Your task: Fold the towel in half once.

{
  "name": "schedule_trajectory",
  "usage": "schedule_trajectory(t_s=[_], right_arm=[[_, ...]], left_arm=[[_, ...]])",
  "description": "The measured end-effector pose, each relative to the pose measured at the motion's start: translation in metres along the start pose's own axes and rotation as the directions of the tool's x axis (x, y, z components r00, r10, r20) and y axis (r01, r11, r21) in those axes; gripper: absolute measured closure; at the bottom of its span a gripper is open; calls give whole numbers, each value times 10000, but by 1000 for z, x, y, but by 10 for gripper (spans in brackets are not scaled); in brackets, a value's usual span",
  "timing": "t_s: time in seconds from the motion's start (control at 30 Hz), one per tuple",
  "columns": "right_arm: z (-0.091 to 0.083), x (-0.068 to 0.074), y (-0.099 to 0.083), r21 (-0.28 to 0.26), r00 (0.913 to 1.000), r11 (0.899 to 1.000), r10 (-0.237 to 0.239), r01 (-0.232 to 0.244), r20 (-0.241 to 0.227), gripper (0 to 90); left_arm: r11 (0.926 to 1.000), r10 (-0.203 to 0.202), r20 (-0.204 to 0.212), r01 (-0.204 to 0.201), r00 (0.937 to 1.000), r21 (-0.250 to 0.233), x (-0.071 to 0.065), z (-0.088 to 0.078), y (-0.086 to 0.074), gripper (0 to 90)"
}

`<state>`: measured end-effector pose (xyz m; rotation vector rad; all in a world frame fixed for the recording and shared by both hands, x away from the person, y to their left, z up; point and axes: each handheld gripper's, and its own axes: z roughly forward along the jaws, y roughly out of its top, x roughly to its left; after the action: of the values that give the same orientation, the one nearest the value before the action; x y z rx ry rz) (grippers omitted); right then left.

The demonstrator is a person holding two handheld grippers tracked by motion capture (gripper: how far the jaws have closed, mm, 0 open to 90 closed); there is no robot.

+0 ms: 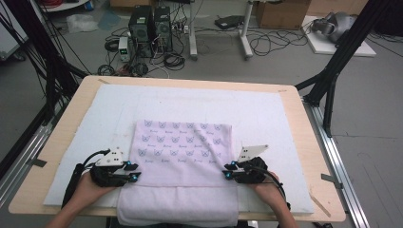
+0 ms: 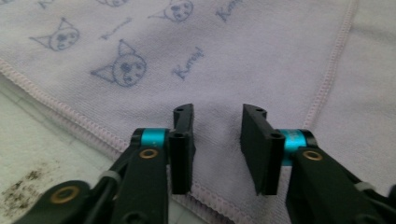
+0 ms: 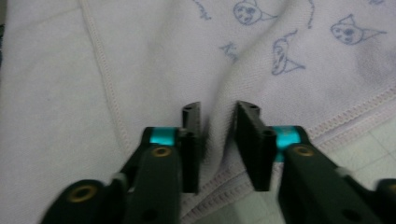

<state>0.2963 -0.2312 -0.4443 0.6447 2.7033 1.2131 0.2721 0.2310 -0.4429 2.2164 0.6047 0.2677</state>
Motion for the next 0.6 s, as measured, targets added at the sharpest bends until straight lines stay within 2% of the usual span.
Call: schedule_trajectory(t_s=[0.07, 0.1, 0.17, 0.23, 0.4, 0.53, 0.6], right_arm=[[0, 0, 1, 15, 10000, 10000, -96, 96, 23, 823], [-1, 1, 2, 25, 10000, 10000, -45, 45, -13, 844], [-2, 1, 3, -66, 9999, 9999, -99, 99, -48, 856], [-7, 0, 4, -342, 9999, 9994, 96, -100, -109, 858], [-30, 6, 13, -1241, 10000, 9923, 32, -40, -66, 860], [-49, 24, 20, -1458, 9990, 9886, -411, 383, -165, 860], [-60, 40, 18, -1569, 9968, 9865, -571, 478, -554, 859]], left_arm=[[9998, 183, -20, -182, 9998, 93, -2, -1, 1, 846], [9998, 166, -14, -165, 9999, 127, -2, -2, 2, 866], [9999, 76, 23, -77, 10000, 131, -1, -4, 3, 878], [10000, -57, 49, 58, 10000, -78, 0, -9, 5, 880], [9966, -11, -236, -9, 9997, -826, -8, -38, 13, 882], [9920, 214, -191, -236, 9996, -1238, -28, -68, 13, 882], [9908, 286, 271, -247, 9992, -1328, -42, -80, 8, 882]])
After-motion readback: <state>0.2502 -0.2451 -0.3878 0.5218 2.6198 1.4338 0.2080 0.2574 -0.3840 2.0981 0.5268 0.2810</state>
